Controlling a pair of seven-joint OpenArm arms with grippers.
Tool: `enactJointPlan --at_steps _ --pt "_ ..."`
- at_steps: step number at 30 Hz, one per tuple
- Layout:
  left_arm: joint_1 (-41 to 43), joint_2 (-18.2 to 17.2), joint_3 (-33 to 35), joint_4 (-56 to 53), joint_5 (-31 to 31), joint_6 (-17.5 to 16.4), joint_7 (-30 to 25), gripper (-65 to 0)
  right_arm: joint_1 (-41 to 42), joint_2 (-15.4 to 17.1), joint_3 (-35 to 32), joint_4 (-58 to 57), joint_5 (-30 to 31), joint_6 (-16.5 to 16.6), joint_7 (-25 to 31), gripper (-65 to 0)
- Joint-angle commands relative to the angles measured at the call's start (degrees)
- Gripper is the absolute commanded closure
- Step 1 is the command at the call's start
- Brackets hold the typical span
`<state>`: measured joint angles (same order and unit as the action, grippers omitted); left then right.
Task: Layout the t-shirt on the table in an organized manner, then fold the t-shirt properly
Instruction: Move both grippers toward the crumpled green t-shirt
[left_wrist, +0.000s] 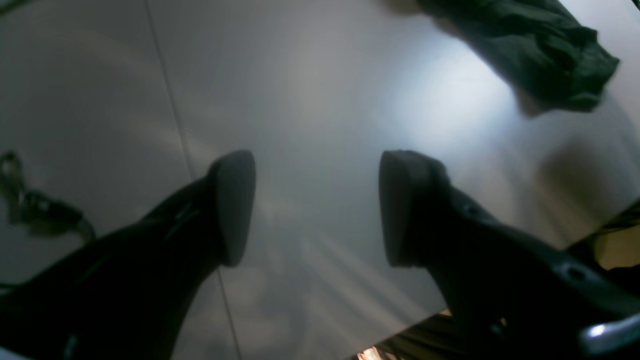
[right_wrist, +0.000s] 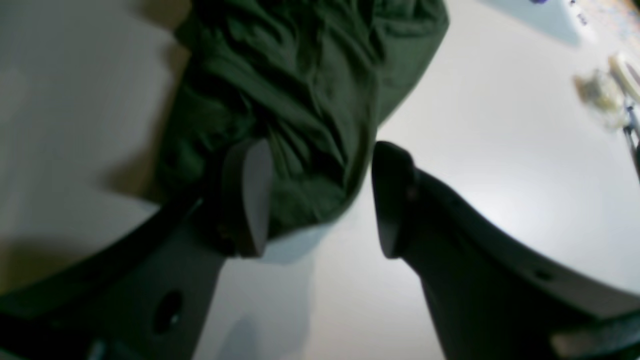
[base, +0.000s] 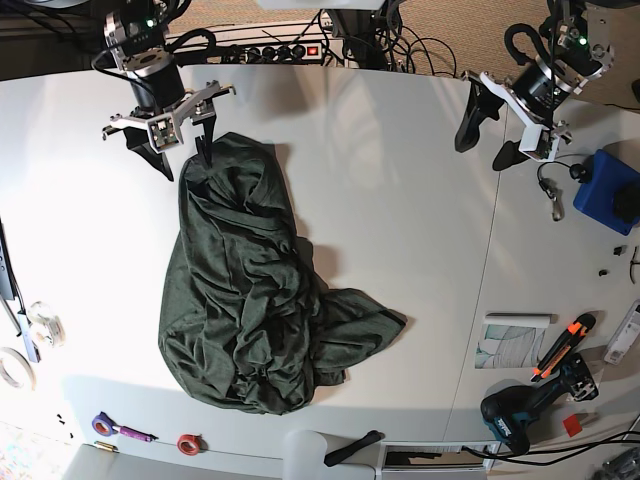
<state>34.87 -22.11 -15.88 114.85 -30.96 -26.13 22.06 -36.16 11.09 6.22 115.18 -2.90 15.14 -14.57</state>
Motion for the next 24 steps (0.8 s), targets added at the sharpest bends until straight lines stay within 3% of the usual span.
enactJointPlan --at_steps 1,7,15,16,17,19,20,24 --pt "0.2 0.0 -0.4 0.7 -0.8 -0.3 -1.5 -39.3 0.4 0.3 0.2 -1.0 0.3 -0.4 1.3 -32.2" --pt "0.3 2.1 -0.4 0.7 -0.9 -0.4 -1.5 -39.3 3.2 0.3 0.2 -8.6 0.3 -0.4 2.6 -32.2" --pt "0.3 2.3 -0.4 0.7 -1.0 -0.4 -1.5 -39.3 4.0 0.3 0.2 -10.1 0.4 -0.3 3.2 -32.1" --pt "0.3 2.3 -0.4 0.7 -1.0 -0.4 -1.5 -39.3 4.0 0.3 0.2 -10.1 0.5 -0.3 3.5 -30.6" --pt "0.3 2.3 -0.4 0.7 -1.1 -0.4 -1.5 -39.3 4.0 0.3 0.2 -10.1 0.5 -0.3 3.7 -23.7" --pt "0.3 2.3 -0.4 0.7 -1.3 -0.6 -1.5 -39.3 4.0 0.3 0.2 -10.1 0.5 -0.3 3.7 -3.4" --pt "0.2 2.3 -0.4 0.7 -1.3 -0.9 -1.5 -39.3 3.9 0.3 0.2 -10.1 0.5 -0.2 3.7 0.0" --pt "-0.3 2.3 -0.4 0.5 -6.1 -0.3 0.8 -35.6 3.8 0.3 0.2 -10.1 0.5 3.3 3.9 0.0"
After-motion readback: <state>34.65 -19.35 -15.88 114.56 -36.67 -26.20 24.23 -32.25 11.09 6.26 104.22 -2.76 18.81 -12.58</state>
